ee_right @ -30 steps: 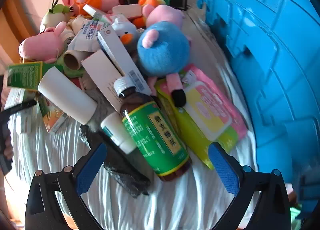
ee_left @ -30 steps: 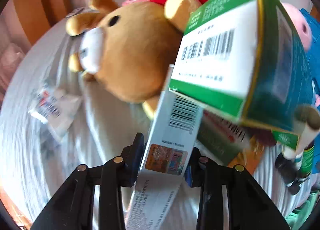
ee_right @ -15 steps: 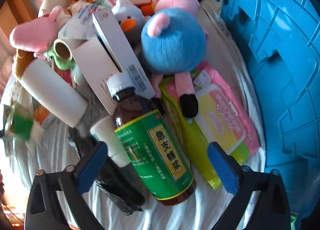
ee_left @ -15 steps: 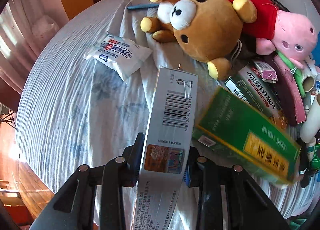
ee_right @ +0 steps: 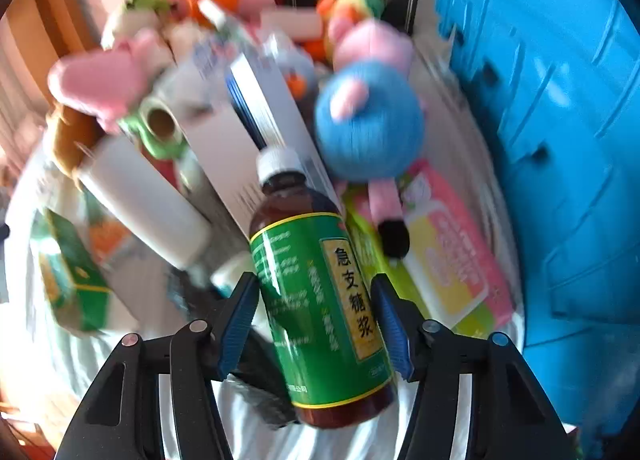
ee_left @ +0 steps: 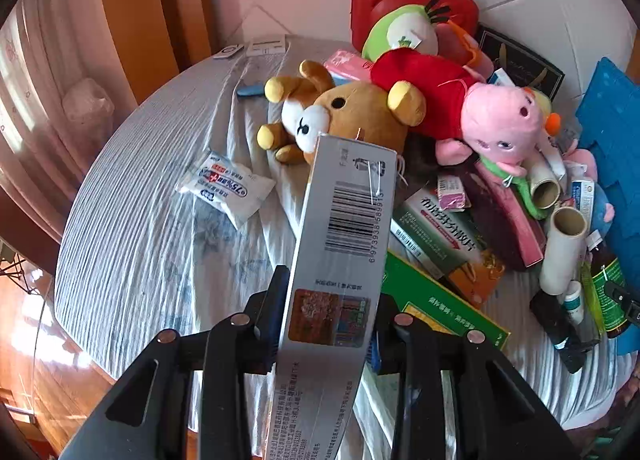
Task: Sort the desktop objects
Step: 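Lift the white box with left tool while right tool lifts the green bottle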
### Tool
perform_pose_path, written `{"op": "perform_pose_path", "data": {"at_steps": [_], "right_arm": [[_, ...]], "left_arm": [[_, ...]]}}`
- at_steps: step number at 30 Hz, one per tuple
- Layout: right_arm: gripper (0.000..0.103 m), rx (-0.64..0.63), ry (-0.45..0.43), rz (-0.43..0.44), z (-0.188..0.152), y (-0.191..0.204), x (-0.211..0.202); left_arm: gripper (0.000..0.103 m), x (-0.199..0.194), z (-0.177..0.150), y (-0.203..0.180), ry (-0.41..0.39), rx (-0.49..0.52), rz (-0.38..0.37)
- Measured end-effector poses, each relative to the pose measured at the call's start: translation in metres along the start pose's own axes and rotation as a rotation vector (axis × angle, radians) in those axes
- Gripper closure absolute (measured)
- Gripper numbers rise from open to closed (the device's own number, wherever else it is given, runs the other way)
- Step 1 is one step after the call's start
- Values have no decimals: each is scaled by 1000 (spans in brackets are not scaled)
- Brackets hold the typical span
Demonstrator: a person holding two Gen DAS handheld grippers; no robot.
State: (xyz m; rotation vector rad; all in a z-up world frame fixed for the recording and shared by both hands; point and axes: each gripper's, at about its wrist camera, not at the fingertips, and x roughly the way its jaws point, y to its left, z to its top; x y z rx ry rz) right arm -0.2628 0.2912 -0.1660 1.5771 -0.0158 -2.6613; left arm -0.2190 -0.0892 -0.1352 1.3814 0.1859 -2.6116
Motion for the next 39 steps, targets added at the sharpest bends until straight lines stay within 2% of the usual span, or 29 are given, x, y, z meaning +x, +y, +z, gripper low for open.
{"op": "perform_pose_path", "data": {"at_steps": [6,9,14,20,29,32,36,39], "right_arm": [[56,37,-122,61,13,2,-48],[58,17,-196,9,18,7,-77],[59,43,-214,25,24,0,-83],[60,67,-161,31,20,-5,-63],[63,40,-145,21,30,-2,-58],[66,56,-80,33,24,-7,-38],[66,71,30,18,-5,-15,-9],[61,94,102,32,-33,-23,8]], "left_arm": [[71,-39,8,-14,-88,40,-47],[71,-42,21,-23,-129,62,-61],[71,-53,27,-36,-154,90,-87],[71,-49,23,-45,-146,105,-99],[71,-36,12,-60,-106,132,-98],[71,-26,4,-63,-75,142,-86],[71,-7,-12,-65,-18,156,-73],[71,8,-23,-67,26,163,-66]]}}
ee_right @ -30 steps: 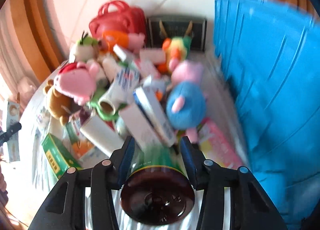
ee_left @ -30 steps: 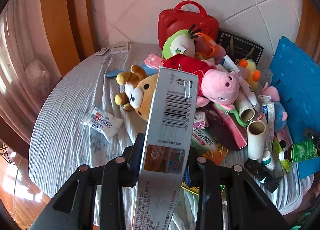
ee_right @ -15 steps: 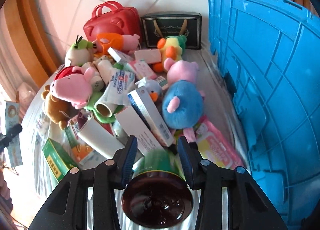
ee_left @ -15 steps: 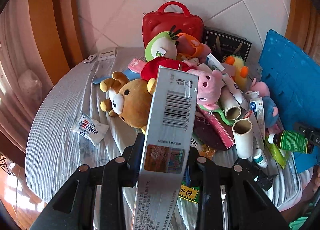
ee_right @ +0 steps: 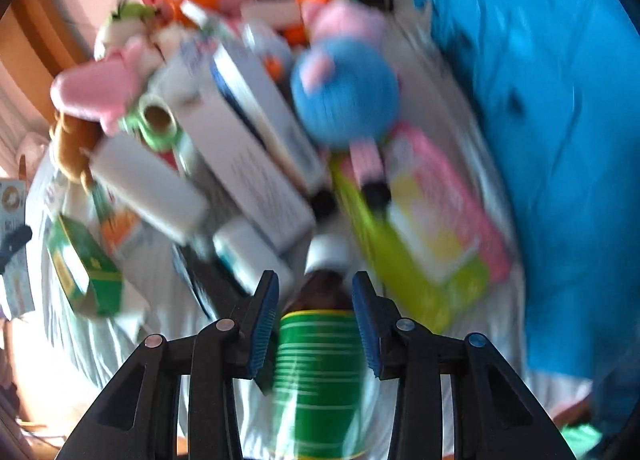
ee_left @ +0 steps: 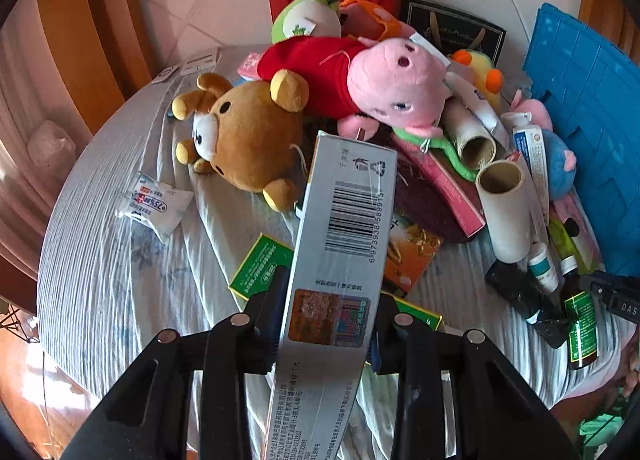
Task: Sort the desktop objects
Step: 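Lift the white box with left tool while right tool lifts the green bottle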
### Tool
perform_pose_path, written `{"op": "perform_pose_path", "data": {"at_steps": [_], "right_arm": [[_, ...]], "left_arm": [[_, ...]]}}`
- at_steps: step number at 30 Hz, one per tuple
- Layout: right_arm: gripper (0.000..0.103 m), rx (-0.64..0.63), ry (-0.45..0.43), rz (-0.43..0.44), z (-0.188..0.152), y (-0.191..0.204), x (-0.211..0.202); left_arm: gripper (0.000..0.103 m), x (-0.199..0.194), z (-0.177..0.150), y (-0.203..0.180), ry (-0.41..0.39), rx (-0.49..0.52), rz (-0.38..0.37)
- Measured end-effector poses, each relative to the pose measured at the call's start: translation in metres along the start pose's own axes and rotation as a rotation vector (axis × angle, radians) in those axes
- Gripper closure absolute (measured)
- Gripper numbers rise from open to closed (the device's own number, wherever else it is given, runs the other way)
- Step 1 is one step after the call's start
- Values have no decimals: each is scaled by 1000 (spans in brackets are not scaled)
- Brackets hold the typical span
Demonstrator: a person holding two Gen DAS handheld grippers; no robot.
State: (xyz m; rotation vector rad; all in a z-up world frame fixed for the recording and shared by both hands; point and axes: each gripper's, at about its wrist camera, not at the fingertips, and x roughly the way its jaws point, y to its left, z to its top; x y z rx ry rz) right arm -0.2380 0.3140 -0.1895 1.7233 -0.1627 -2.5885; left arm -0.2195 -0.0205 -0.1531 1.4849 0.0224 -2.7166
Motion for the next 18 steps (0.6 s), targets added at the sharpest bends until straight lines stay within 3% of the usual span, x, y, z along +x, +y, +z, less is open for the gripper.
{"op": "perform_pose_path", "data": {"at_steps": [2,7,9,11,14,18], "right_arm": [[39,12,25,-6,-16,-4,4],[36,28,75,-76,-40,-15,7],[36,74,119,-42,-42,-26,22],[52,60,124,-36,-42,-26,32],[52,32,120,-66,-40,-18,34],[52,15,-26,-26,-27,-5,-19]], "left_arm": [[71,7,-5,-2,22,4,-1],[71,11,-10,-10,36,29,-15],[71,10,-9,-14,34,37,-26],[71,6,-8,-18,24,47,-33],[71,-10,-4,-24,-15,59,-51],[71,-39,8,-35,-90,82,-58]]}}
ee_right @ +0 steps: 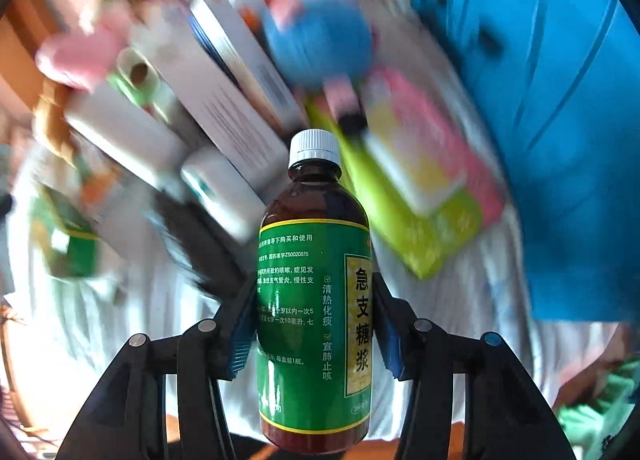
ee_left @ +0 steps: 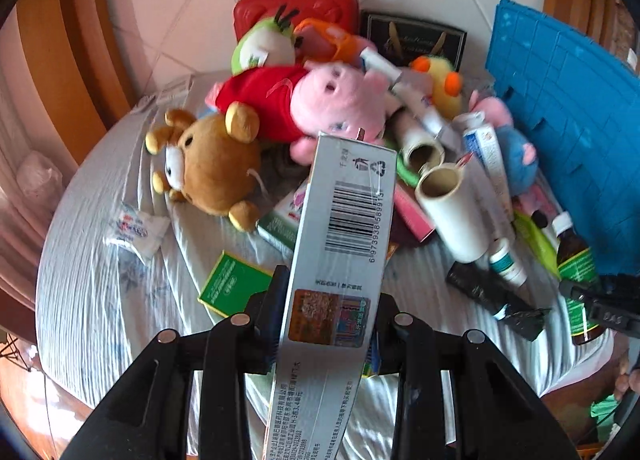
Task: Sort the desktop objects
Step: 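Lift the white box with left tool while right tool lifts the green bottle, then lower both held items into the blue crate and open both tools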
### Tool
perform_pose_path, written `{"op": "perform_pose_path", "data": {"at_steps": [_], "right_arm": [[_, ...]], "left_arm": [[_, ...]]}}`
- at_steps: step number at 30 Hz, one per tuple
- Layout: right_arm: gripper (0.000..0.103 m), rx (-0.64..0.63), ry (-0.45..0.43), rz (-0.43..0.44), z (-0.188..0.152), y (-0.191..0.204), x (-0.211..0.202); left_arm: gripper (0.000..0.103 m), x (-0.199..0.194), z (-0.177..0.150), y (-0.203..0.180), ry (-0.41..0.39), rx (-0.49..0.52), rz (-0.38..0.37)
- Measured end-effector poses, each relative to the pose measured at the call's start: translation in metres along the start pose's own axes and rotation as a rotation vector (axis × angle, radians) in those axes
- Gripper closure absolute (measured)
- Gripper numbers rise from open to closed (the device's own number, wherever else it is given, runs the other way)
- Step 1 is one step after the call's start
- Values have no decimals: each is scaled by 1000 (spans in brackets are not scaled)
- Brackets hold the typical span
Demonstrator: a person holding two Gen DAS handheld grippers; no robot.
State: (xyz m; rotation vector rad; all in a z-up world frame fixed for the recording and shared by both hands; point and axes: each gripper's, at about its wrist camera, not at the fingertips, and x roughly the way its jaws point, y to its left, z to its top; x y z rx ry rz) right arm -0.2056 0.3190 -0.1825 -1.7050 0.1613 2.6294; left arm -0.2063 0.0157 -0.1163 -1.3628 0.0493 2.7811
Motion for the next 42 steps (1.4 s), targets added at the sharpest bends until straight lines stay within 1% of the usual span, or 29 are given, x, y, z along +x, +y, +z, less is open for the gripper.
{"op": "perform_pose_path", "data": {"at_steps": [2,5,6,9,11,13,15,18,20,24,26,29,32,34,37,40,42], "right_arm": [[52,-29,-73,11,10,6,-30],[52,-59,-210,36,26,16,-88],[52,-68,-268,41,32,18,-112],[52,-86,-399,29,42,22,-165],[52,-86,-460,16,54,24,-192],[52,-77,-520,5,61,17,-220],[52,-64,-565,-12,65,-3,-244],[52,-41,-613,-67,72,-38,-273],[52,-31,-622,-108,74,-61,-282],[52,3,-587,-191,81,-131,-294],[52,9,-557,-227,82,-166,-293],[52,11,-515,-255,84,-214,-289],[52,15,-472,-268,84,-257,-281],[52,9,-451,-268,87,-279,-275],[52,-2,-435,-256,83,-308,-263],[52,-9,-419,-228,83,-330,-253],[52,-22,-409,-219,85,-338,-248]], "left_arm": [[71,-13,10,-6,-34,3,-18],[71,-37,26,-21,-103,23,-43],[71,-46,32,-28,-129,32,-54],[71,-71,52,-54,-197,60,-98],[71,-86,63,-73,-243,84,-116],[71,-102,76,-98,-289,107,-142],[71,-117,89,-127,-330,127,-176],[71,-136,108,-177,-373,156,-222],[71,-146,119,-211,-379,172,-265],[71,-164,137,-291,-363,216,-382],[71,-172,144,-326,-367,231,-402],[71,-177,150,-385,-348,260,-394],[71,-168,152,-438,-274,283,-390],[71,-165,147,-462,-242,294,-377],[71,-152,141,-491,-200,302,-344],[71,-139,139,-504,-160,295,-313],[71,-134,139,-506,-151,290,-297]]}}
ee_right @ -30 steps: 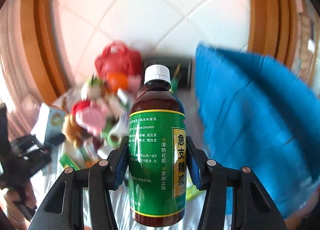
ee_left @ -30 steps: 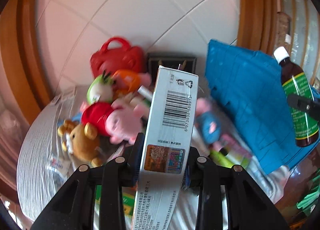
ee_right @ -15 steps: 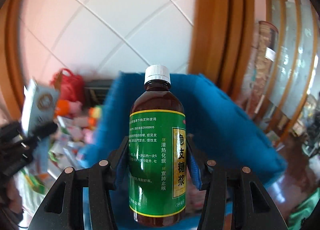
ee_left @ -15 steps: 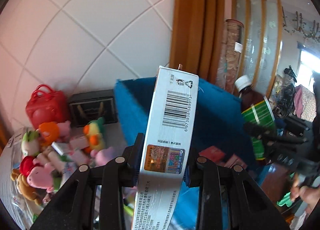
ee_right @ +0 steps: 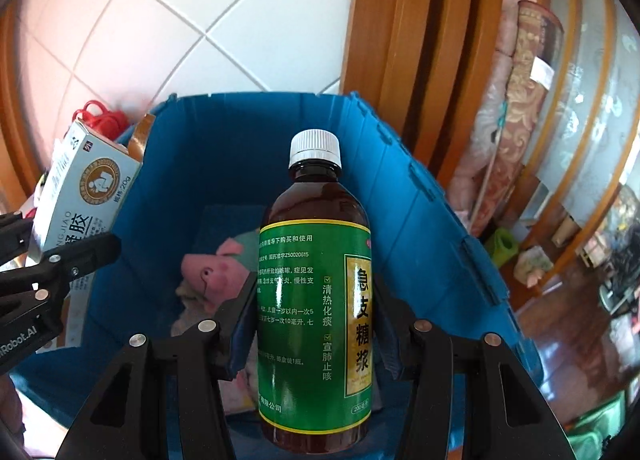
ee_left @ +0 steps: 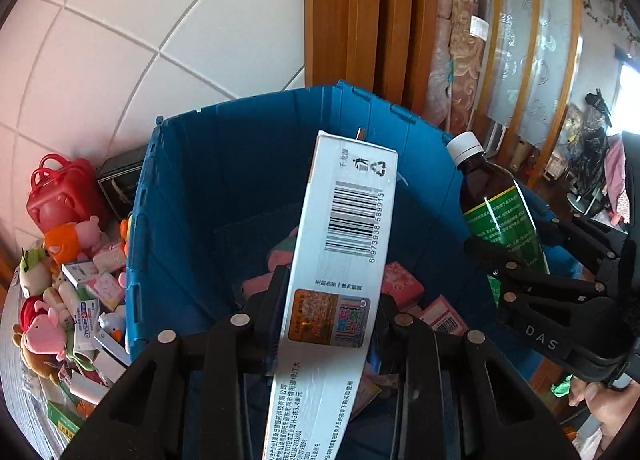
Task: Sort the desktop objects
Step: 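Lower both held items into the blue crate and open both tools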
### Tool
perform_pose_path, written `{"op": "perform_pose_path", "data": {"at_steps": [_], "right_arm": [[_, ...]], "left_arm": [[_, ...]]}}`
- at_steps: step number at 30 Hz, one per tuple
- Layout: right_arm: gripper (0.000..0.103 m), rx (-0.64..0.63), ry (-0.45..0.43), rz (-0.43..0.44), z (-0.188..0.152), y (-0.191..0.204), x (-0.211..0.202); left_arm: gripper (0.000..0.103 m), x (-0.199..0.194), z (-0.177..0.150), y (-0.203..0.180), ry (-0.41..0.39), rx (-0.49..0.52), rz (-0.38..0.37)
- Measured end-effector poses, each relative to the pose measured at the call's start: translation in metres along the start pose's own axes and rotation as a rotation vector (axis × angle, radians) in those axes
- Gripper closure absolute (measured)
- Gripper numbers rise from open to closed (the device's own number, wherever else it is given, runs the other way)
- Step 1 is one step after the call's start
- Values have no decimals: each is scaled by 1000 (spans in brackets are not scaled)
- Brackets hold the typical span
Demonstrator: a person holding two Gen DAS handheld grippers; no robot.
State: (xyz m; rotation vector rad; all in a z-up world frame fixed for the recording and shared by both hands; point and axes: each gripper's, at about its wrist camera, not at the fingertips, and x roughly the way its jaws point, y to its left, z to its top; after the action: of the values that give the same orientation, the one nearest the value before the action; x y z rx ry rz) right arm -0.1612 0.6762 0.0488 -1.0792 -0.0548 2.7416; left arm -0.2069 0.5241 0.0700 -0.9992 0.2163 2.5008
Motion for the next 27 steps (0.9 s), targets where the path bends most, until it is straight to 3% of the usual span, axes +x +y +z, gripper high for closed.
{"op": "perform_pose_path", "data": {"at_steps": [6,7,9,12,17,19,22,27], "right_arm": [[52,3,22,37,-1,-13,16],[52,1,24,39,0,-14,18],[52,-2,25,47,2,-17,21],[50,-3,17,55,3,-17,20],[6,-28,-21,36,5,-12,8],[0,-37,-43,24,5,-9,1],[0,-36,-65,29,5,-3,-10],[0,-21,-86,79,8,20,-28]], "left_arm": [[68,7,0,-1,19,-4,47],[65,7,-1,0,21,-13,50],[44,7,-1,4,23,-35,46],[30,5,0,7,-2,-45,49],[26,-5,-3,7,-37,-39,61],[26,-12,-5,9,-52,-39,63],[24,-27,-9,17,-89,-41,80],[23,-60,-22,45,-185,-76,172]]}}
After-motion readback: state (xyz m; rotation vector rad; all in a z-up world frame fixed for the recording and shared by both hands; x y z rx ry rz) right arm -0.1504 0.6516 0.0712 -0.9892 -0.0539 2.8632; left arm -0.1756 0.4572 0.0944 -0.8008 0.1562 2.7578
